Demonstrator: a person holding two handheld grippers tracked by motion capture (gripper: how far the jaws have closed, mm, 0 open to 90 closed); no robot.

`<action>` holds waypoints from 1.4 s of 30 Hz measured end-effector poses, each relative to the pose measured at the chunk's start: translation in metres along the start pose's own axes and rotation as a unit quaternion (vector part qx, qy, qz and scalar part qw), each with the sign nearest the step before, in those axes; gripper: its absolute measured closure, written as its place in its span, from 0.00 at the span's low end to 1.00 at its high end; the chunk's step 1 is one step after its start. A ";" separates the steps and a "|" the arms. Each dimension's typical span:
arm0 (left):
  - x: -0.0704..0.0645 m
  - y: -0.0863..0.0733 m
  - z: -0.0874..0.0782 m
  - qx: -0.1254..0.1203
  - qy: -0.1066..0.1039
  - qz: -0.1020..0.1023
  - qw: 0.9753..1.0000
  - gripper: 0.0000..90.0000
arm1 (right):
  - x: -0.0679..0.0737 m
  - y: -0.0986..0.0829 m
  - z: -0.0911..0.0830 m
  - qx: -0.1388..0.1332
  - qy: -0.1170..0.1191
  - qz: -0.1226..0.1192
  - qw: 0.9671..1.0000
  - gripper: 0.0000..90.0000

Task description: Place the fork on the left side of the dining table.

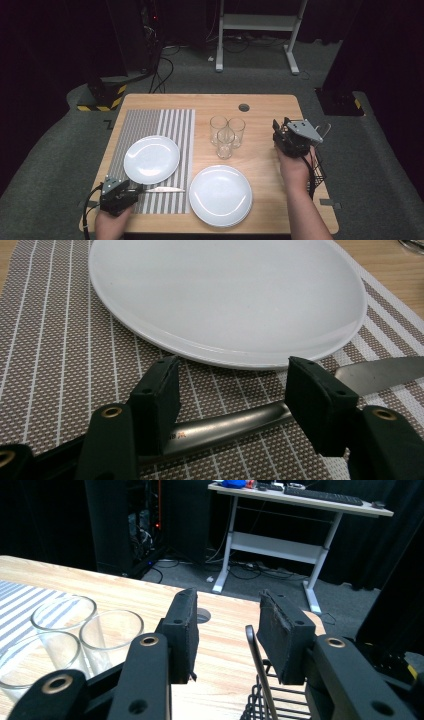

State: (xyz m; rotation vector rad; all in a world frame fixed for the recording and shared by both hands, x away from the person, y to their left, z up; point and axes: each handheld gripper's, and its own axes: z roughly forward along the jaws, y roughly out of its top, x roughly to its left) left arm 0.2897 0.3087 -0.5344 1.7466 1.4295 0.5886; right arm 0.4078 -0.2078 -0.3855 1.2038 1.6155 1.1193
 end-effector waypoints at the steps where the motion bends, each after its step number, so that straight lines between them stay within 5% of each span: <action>1: 0.000 0.000 0.000 0.000 -0.001 0.000 1.000 0.43 | -0.001 0.000 0.001 0.003 -0.001 0.002 1.000 0.67; 42: 0.002 0.000 0.000 0.002 -0.006 -0.007 1.000 0.43 | -0.005 0.000 0.012 0.045 -0.034 -0.005 0.998 0.92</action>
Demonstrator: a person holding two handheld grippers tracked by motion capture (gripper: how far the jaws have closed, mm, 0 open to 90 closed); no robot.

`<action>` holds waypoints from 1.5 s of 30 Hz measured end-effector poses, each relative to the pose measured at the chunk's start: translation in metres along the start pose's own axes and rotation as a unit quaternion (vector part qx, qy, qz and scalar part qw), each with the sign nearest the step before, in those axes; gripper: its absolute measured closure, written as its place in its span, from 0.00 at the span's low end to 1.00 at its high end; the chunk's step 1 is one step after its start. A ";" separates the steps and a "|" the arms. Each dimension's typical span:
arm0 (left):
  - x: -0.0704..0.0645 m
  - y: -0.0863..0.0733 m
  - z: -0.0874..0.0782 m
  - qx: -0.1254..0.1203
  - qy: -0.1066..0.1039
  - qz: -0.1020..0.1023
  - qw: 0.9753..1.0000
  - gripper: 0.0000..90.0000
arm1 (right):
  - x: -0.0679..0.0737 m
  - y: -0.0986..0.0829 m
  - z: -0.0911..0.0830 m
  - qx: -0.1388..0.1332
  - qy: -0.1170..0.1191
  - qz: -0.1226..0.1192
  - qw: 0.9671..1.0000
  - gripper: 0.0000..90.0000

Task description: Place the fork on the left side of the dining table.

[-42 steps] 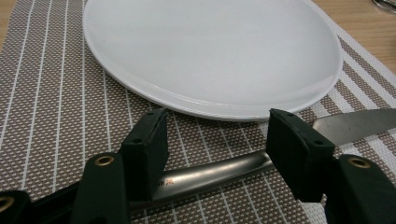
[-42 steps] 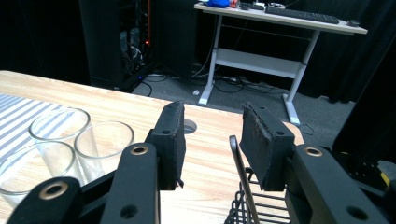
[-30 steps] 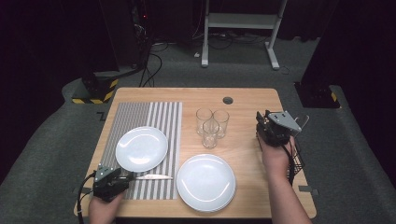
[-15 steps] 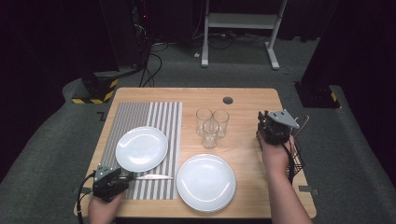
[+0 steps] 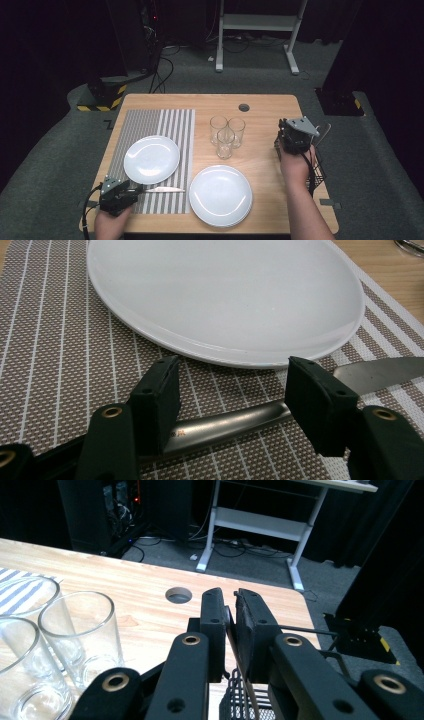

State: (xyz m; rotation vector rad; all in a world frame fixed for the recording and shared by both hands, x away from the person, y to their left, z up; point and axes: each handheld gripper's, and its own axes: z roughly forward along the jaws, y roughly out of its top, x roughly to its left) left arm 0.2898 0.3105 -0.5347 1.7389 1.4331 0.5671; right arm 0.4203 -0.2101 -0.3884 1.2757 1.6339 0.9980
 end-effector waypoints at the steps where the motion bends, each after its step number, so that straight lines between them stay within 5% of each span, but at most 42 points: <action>1: 0.000 0.000 0.000 0.000 0.000 0.000 1.000 0.43 | 0.000 0.001 -0.001 -0.002 0.000 0.000 1.000 0.92; 45: 0.000 0.000 0.001 0.003 0.000 -0.003 1.000 0.44 | -0.024 -0.002 -0.019 -0.013 0.031 0.002 0.999 0.93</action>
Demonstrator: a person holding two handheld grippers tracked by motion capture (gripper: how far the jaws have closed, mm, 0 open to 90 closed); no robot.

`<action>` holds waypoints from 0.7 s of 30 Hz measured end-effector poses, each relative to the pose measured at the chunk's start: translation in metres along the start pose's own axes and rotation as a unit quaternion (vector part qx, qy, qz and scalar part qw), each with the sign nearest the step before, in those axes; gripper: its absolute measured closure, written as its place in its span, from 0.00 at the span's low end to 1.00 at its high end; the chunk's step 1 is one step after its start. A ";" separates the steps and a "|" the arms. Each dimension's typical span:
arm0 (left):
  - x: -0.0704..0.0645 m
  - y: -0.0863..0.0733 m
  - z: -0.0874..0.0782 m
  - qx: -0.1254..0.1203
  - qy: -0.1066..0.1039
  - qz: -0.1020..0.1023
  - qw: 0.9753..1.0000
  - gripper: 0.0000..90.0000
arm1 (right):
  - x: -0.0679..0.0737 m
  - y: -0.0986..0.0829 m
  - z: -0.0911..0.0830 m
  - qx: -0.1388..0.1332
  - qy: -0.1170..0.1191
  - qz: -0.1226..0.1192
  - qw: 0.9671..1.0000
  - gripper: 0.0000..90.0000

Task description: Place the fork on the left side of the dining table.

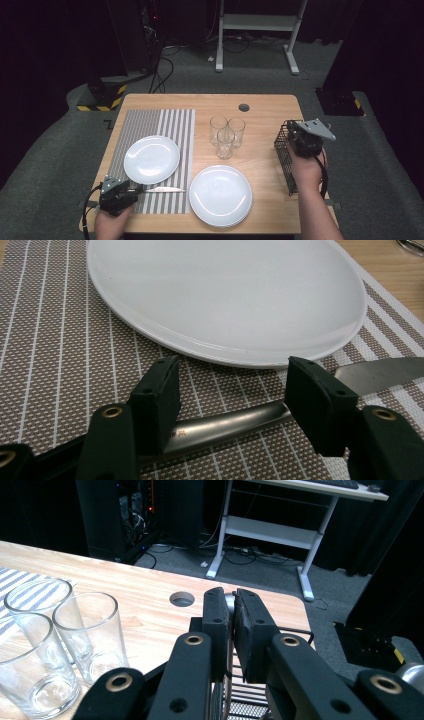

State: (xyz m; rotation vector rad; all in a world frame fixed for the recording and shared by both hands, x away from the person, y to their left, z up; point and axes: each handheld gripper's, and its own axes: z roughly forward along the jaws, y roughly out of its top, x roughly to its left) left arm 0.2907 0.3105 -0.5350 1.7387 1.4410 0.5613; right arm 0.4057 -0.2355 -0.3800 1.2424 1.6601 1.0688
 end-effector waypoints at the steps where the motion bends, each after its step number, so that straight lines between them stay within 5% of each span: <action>1: 0.000 0.000 0.000 0.000 0.000 0.000 1.000 0.44 | 0.000 0.000 0.000 0.000 0.001 0.000 1.000 0.93; 21: 0.000 0.000 0.000 0.000 -0.001 -0.001 1.000 0.44 | -0.001 -0.001 0.000 -0.005 -0.004 0.003 1.000 0.96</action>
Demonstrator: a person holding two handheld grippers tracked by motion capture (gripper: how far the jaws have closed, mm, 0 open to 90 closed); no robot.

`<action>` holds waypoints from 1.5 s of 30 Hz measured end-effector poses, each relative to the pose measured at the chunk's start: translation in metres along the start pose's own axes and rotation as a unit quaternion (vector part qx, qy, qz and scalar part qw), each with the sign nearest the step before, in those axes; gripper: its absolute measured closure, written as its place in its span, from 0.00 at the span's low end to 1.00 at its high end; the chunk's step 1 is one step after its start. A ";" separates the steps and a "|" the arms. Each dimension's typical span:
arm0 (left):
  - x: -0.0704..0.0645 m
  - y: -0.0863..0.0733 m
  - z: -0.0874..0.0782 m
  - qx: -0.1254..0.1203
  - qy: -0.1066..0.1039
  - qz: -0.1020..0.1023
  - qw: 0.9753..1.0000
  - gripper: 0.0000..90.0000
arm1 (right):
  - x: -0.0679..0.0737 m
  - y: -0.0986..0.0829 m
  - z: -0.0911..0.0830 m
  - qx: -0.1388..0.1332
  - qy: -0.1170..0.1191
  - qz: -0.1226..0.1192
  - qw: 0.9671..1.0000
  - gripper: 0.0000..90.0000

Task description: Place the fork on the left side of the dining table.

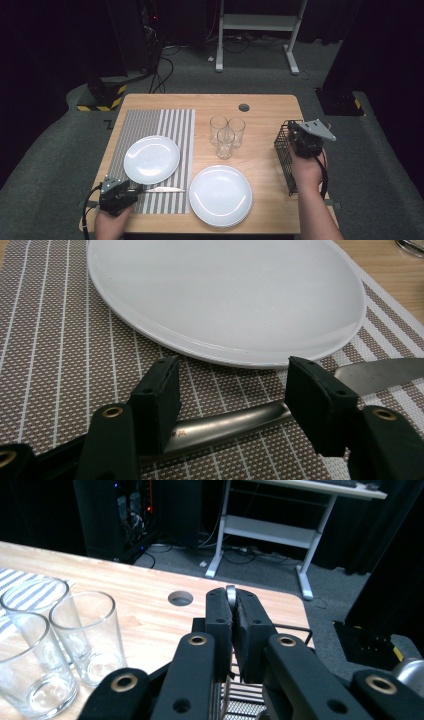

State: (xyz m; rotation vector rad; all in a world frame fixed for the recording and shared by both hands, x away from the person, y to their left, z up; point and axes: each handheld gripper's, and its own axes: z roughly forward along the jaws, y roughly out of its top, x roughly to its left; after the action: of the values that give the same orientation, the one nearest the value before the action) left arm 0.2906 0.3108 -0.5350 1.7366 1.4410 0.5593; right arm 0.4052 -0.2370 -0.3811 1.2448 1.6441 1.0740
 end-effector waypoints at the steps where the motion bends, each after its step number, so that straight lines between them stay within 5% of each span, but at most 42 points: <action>1: 0.000 0.000 0.000 0.000 0.000 0.000 1.000 0.44 | 0.000 0.000 0.000 -0.001 -0.002 0.000 1.000 0.96; 24: -0.002 0.000 -0.001 -0.006 0.005 0.003 1.000 0.42 | 0.003 0.013 -0.025 -0.092 -0.026 -0.011 0.995 0.96; 45: -0.003 -0.001 -0.003 -0.018 -0.003 0.014 1.000 0.36 | 0.007 0.025 -0.036 -0.141 -0.035 -0.013 0.989 0.96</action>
State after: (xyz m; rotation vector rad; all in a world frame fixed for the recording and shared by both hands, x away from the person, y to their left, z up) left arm 0.2866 0.3084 -0.5339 1.7320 1.3960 0.5903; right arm 0.3778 -0.2321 -0.3467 1.0600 1.3953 1.1874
